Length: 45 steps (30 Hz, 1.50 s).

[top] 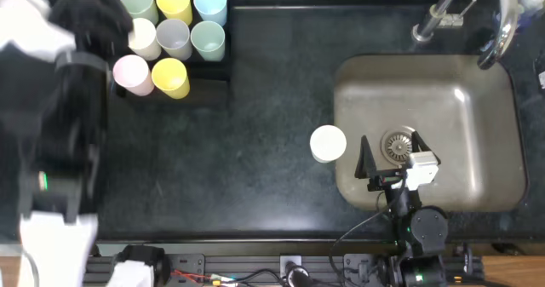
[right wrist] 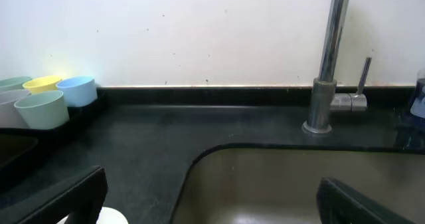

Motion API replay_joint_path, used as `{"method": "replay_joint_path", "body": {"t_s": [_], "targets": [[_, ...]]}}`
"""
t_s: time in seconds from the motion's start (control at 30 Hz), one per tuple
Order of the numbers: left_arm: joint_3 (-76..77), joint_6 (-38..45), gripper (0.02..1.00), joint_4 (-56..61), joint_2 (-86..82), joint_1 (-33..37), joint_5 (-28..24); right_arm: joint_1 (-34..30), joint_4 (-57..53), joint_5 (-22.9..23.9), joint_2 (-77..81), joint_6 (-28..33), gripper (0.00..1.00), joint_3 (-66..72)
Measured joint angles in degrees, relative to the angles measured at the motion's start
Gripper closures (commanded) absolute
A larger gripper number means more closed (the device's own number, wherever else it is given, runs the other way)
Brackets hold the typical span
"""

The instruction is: Store Cups

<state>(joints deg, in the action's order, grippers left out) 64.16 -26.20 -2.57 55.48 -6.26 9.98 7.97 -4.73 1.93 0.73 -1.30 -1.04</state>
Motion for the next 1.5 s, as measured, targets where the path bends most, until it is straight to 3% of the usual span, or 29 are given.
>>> {"method": "replay_joint_path", "body": {"t_s": [0.1, 0.2, 0.37, 0.53, 0.9, 1.2, 1.5], "targets": [[-13.3, 11.2, 0.018, 7.5, -11.1, 1.6, -7.5, 0.0, 0.0, 0.0, 0.0, 0.0, 0.003, 0.0], [-25.2, 17.4, 0.018, 11.6, -20.1, 3.7, -13.0, 0.0, 0.0, 0.0, 0.0, 0.0, 0.003, 0.0], [-41.7, 22.0, 0.018, 12.2, -34.5, 5.6, -20.5, 0.0, 0.0, 0.0, 0.0, 0.0, 0.003, 0.0], [-50.9, 23.7, 0.018, 12.0, -45.6, 5.7, -24.9, 0.0, 0.0, 0.0, 0.0, 0.0, 0.003, 0.0], [-62.7, 25.1, 0.018, 9.5, -54.6, 5.5, -25.3, 0.0, 0.0, 0.0, 0.0, 0.0, 0.003, 0.0], [-63.5, 25.2, 0.018, -0.5, -54.6, 4.5, -22.6, 0.0, 0.0, 0.0, 0.0, 0.0, 0.005, 0.0], [-63.5, 25.2, 0.018, -0.9, -54.6, 4.5, -22.1, 0.0, 0.0, 0.0, 0.0, 0.0, 0.003, 0.0]]}}
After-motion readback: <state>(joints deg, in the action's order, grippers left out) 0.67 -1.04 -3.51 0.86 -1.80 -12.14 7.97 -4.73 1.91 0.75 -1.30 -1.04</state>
